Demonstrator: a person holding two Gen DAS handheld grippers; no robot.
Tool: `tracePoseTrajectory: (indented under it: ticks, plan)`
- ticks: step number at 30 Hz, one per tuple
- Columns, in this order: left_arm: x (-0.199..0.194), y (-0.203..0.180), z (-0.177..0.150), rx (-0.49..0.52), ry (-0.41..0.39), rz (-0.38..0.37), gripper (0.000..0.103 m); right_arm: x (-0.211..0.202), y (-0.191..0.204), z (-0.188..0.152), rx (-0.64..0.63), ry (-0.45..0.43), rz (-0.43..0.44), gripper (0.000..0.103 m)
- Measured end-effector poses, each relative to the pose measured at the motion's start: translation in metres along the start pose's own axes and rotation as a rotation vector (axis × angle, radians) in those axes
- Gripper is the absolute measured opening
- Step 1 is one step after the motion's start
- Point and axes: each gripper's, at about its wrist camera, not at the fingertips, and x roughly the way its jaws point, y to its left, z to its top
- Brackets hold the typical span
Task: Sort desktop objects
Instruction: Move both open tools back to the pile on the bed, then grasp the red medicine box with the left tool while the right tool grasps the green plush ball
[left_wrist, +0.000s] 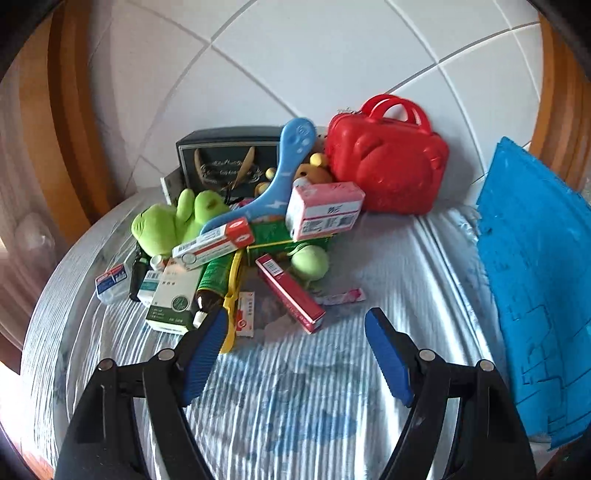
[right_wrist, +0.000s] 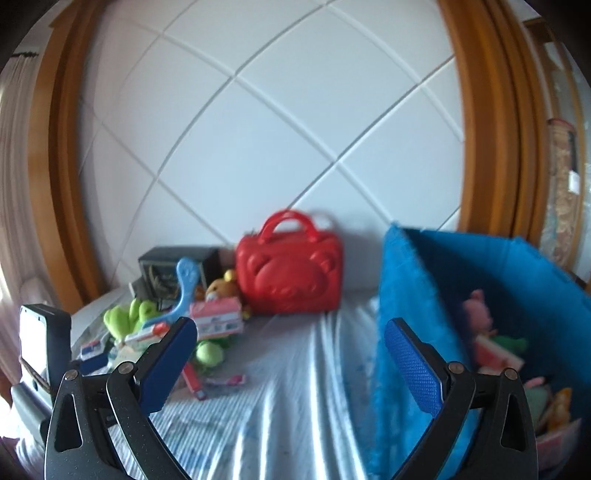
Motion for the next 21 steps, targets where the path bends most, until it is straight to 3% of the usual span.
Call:
tracePoseTrajectory:
  ticks: [7,21]
  plan:
    - [0.07,0.03,-0.004,-0.083,0.117,0.009,0.076,0.084,0.012,-0.03,-0.013,0.174,0.021,0.103]
    - [0.228,0.003,0.024,-0.059,0.252,-0.021,0.076,0.226,-0.004,-0.092,0.012,0.441,0.005,0.103]
